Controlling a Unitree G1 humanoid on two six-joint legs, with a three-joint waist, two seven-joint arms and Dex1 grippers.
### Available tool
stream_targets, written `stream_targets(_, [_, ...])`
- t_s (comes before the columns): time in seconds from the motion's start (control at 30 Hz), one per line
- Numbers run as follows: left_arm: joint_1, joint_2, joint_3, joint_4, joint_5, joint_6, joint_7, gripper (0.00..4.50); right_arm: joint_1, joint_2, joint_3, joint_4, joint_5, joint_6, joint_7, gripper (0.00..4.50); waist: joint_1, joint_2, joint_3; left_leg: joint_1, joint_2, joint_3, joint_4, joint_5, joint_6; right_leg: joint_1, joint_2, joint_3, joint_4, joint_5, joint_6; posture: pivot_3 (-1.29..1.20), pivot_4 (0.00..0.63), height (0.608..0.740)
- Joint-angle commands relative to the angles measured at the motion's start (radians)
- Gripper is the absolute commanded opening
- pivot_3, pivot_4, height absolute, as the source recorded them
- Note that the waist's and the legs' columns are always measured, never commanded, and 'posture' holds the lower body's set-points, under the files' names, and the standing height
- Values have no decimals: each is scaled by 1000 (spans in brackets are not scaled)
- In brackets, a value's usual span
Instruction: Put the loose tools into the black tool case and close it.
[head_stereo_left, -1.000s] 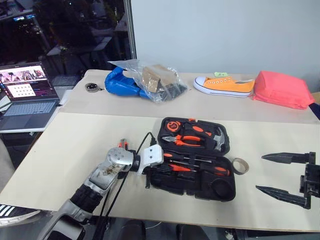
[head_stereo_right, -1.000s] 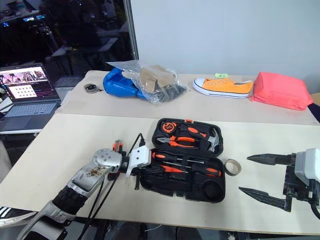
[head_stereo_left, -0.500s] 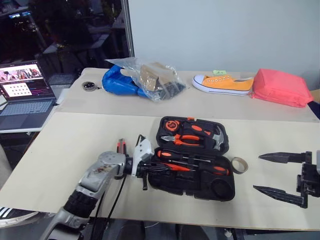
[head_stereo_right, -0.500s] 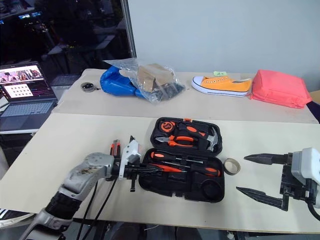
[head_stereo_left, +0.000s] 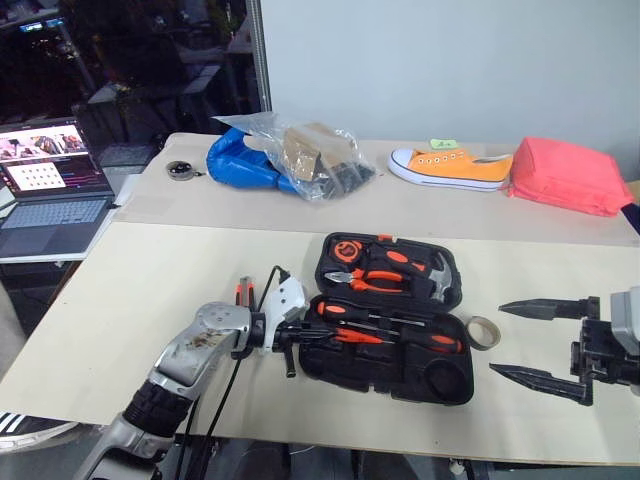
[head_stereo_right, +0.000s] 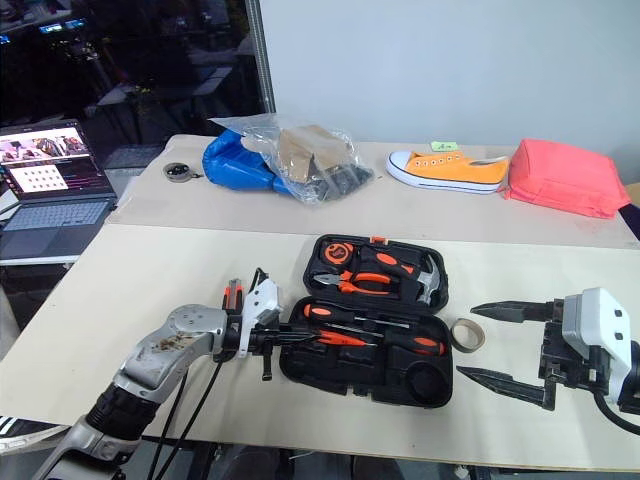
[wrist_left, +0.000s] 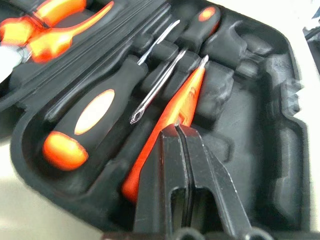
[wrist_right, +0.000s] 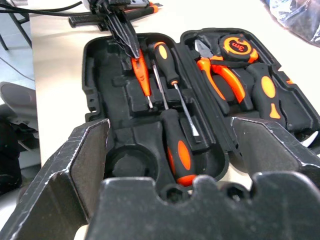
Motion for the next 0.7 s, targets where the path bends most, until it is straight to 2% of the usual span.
stream_targets(0.03, [-16, -14, 10, 45, 27, 48, 55, 28, 13, 4, -50, -37, 17, -5, -7, 4500, 1, 0, 0, 1, 0, 0, 0, 0, 0, 1, 0, 0, 0, 0, 0, 0, 150, 740])
stream_targets(0.23, [-20, -16, 41, 12, -20, 112, 47, 28, 13, 2, -40, -51, 27, 3, -21, 4500, -4, 0, 0, 2, -1, 0, 0, 1, 1, 3, -2, 1, -1, 1, 1, 0, 150, 740])
stream_targets(0.37, [-15, -34, 184, -125, -184, 282, 98, 28, 3, 5, -26, -57, 47, 8, -28, 4500, -12, 0, 0, -1, 0, -2, -1, 1, 1, 1, -1, 0, -4, 1, 2, 0, 150, 740])
stream_targets(0.5, [0, -55, 377, -296, -316, 455, 270, 28, -26, 13, 3, -70, 79, 16, -48, 4500, -15, 2, -1, -12, 0, -4, -1, -1, 3, -8, -1, -1, -5, 0, 2, 0, 150, 740])
stream_targets(0.6, [31, -78, 525, -411, -312, 550, 471, 719, -54, 16, 40, -72, 83, 19, -60, 4500, -14, 2, -1, -17, -2, -6, -1, -1, 3, -11, -2, -3, -5, 3, -2, 0, 150, 740])
stream_targets(0.7, [91, -72, 604, -513, -290, 638, 606, 1822, -80, 22, 83, -68, 81, 18, -73, 4500, -13, 1, 0, -17, -3, -7, -1, -2, 4, -10, -4, -3, -5, 3, -2, 0, 150, 740])
